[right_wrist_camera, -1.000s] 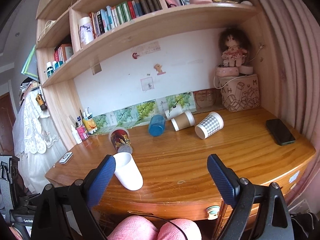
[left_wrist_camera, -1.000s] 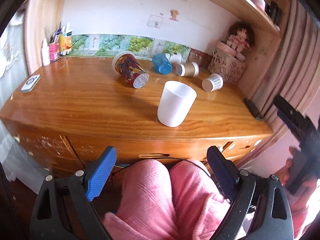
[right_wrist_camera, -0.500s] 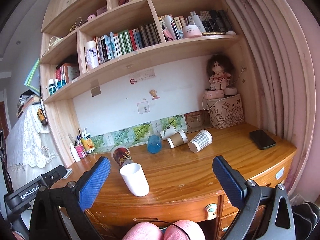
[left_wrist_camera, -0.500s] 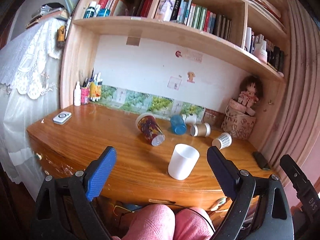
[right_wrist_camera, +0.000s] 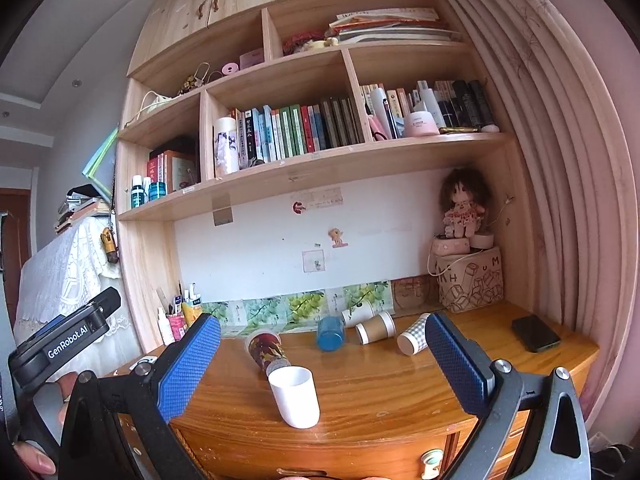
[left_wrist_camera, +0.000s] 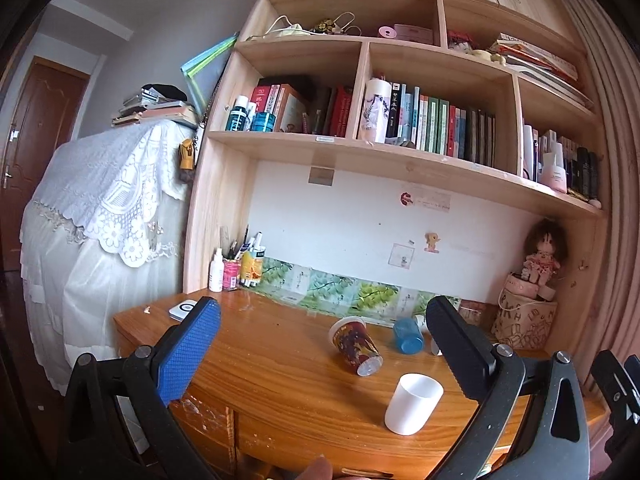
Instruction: Flip cup upright
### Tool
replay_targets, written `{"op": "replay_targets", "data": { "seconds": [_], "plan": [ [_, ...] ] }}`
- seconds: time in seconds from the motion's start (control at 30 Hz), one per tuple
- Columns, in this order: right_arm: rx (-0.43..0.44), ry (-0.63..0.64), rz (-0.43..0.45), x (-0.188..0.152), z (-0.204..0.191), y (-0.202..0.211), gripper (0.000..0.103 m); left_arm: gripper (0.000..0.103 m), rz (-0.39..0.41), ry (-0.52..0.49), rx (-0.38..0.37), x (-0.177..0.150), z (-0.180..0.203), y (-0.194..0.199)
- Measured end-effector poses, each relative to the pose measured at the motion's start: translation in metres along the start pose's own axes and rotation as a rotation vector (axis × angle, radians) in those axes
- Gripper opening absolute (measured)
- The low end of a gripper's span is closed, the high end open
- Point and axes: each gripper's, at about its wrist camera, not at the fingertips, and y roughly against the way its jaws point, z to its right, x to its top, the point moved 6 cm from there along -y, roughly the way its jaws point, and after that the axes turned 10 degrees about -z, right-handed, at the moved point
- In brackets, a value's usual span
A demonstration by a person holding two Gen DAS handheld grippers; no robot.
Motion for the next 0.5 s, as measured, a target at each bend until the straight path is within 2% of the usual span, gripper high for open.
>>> {"op": "replay_targets", "data": {
  "seconds": [0.27, 0.5],
  "plan": [
    [0.032, 0.002, -0.007, -0.003, -0.006, 0.004, 0.103, 0.103, -0.069, -0.058, 0.047, -0.011, 0.004, -0.006],
    [0.033, -0.004, -0.046, -0.007, -0.008, -0.002, 0.103, 0.103, -0.065, -0.057, 0.042, -0.009, 0.004, -0.002]
  ]
}}
